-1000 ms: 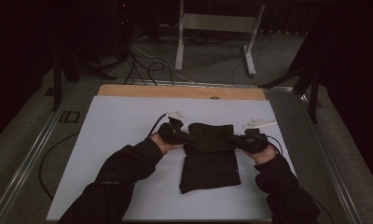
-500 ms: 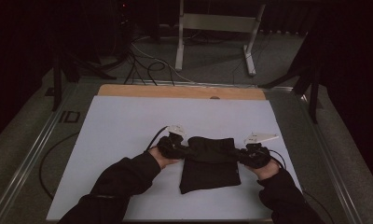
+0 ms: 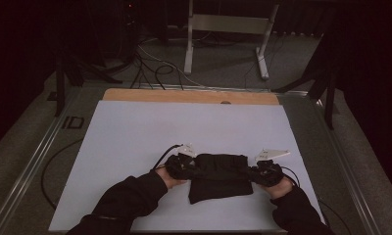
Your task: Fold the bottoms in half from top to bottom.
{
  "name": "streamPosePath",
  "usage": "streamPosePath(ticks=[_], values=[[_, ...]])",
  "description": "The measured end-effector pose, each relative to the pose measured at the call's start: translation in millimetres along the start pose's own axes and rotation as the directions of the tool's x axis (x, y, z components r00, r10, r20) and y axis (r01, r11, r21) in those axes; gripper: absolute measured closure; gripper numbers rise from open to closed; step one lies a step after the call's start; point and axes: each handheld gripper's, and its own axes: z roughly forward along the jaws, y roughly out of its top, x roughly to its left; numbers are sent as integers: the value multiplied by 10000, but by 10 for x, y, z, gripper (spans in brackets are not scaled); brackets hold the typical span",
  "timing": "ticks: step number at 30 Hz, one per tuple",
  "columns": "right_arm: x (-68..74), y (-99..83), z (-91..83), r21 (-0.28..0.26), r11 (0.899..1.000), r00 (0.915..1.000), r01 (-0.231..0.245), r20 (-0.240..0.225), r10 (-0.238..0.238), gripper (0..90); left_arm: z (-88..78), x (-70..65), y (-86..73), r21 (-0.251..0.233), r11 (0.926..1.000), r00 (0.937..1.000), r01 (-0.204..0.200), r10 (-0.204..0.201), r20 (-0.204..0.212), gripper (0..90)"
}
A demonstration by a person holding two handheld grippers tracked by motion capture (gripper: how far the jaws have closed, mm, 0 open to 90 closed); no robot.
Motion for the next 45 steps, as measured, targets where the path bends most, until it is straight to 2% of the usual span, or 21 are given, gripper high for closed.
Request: streamPosePath(ticks=[2, 5, 6, 13, 16, 20, 23, 27, 31, 36, 45], values=[[33, -17, -2, 33, 10000, 10000, -4, -16, 4, 843, -12, 22, -12, 50, 10000, 9999, 23, -22, -146, 865], [68, -51, 2, 18, 10000, 9998, -91, -153, 92, 843, -30, 49, -43, 30, 9999, 9998, 96, -96, -187, 865], [76, -61, 3, 50, 10000, 9998, -24, -197, 25, 843, -32, 52, -58, 17, 9998, 9998, 189, -189, -85, 865], [89, -97, 45, 432, 9990, 9998, 75, 158, -82, 842, 24, -41, -128, 170, 9998, 9998, 66, -69, 185, 864], [70, -100, 66, 469, 9989, 9994, 59, 333, -74, 841, 48, -35, -141, 152, 9997, 9993, 212, -216, 310, 863], [53, -94, 107, 609, 9981, 9986, 52, 529, -84, 843, 97, -30, -177, 321, 9994, 9998, 96, -101, 158, 862], [72, -108, 150, 809, 9964, 9978, 241, 603, -290, 842, 119, -5, -214, 342, 9991, 9995, 240, -246, 173, 862], [69, -120, 160, 802, 9964, 9976, 279, 604, -328, 842, 123, 3, -229, 326, 9993, 9996, 190, -196, 182, 860], [68, -130, 166, 746, 9969, 9977, 246, 612, -292, 840, 131, -17, -233, 394, 9992, 9999, -117, 118, -26, 855], [59, -139, 168, 677, 9975, 9982, 195, 544, -232, 834, 126, 2, -246, 295, 9996, 9999, 50, -53, 128, 844], [73, -132, 160, 724, 9969, 9974, 316, 627, -361, 805, 73, -22, -237, 205, 9998, 9999, 25, -28, 145, 791]])
